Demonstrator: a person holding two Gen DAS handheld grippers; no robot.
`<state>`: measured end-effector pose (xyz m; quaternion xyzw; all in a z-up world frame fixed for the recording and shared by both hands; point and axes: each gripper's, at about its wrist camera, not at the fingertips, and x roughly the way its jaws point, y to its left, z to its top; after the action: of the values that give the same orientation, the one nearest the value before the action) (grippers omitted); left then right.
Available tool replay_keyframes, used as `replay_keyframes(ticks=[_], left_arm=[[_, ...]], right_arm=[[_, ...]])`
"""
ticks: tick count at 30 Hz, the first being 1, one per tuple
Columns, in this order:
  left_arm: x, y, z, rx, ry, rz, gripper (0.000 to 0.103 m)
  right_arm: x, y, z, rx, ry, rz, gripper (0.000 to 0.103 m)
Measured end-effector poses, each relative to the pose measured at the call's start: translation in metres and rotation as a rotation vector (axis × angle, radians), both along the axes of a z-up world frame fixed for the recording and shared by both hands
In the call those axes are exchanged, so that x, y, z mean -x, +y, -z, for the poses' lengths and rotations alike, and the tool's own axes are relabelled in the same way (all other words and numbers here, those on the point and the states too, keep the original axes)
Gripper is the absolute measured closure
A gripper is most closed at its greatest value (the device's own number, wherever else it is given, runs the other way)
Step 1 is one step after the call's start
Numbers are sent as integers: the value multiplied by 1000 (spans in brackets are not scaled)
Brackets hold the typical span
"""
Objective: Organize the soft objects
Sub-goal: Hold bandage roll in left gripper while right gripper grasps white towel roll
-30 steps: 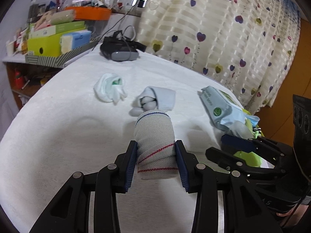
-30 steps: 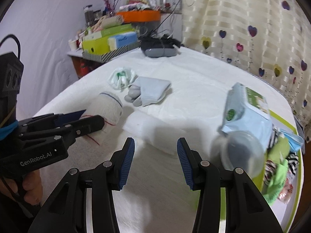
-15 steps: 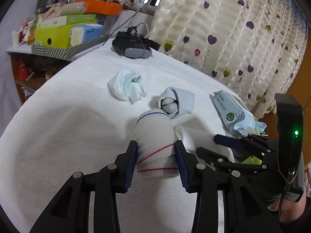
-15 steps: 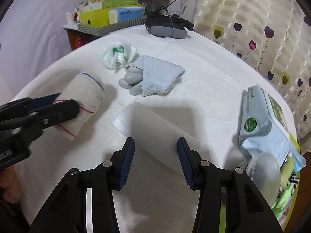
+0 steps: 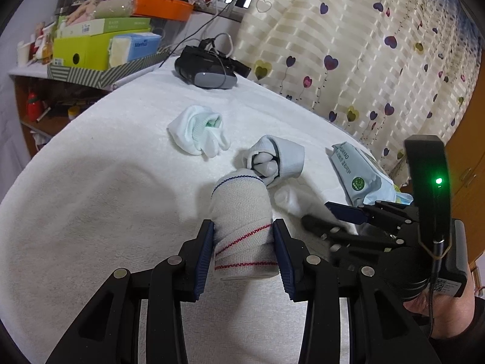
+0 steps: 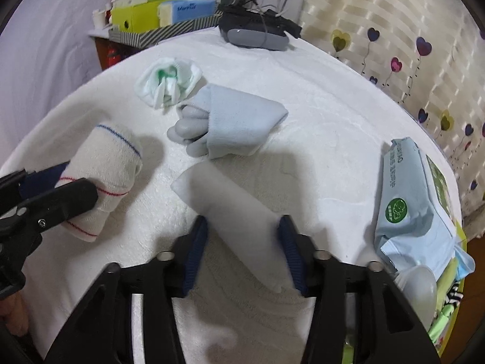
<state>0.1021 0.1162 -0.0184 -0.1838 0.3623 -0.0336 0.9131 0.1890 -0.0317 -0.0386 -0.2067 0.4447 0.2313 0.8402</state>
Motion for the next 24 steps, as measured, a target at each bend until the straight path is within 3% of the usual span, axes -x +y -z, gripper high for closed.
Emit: replay_keyframes(ticks=[2, 5, 11, 24], left_arm=[[0, -1, -1, -2, -4, 1, 65], [2, -5, -6, -6, -14, 7, 65], [10, -17, -21, -28, -44, 18, 65], [37, -72, -64, -98, -127, 86, 65]], right_arm=[[2, -5, -5, -24, -6, 7, 78], [8, -10, -14, -75, -21, 7, 83], [26, -24, -33, -225, -28, -4, 83], [78, -72, -81, -376, -140, 8, 83]])
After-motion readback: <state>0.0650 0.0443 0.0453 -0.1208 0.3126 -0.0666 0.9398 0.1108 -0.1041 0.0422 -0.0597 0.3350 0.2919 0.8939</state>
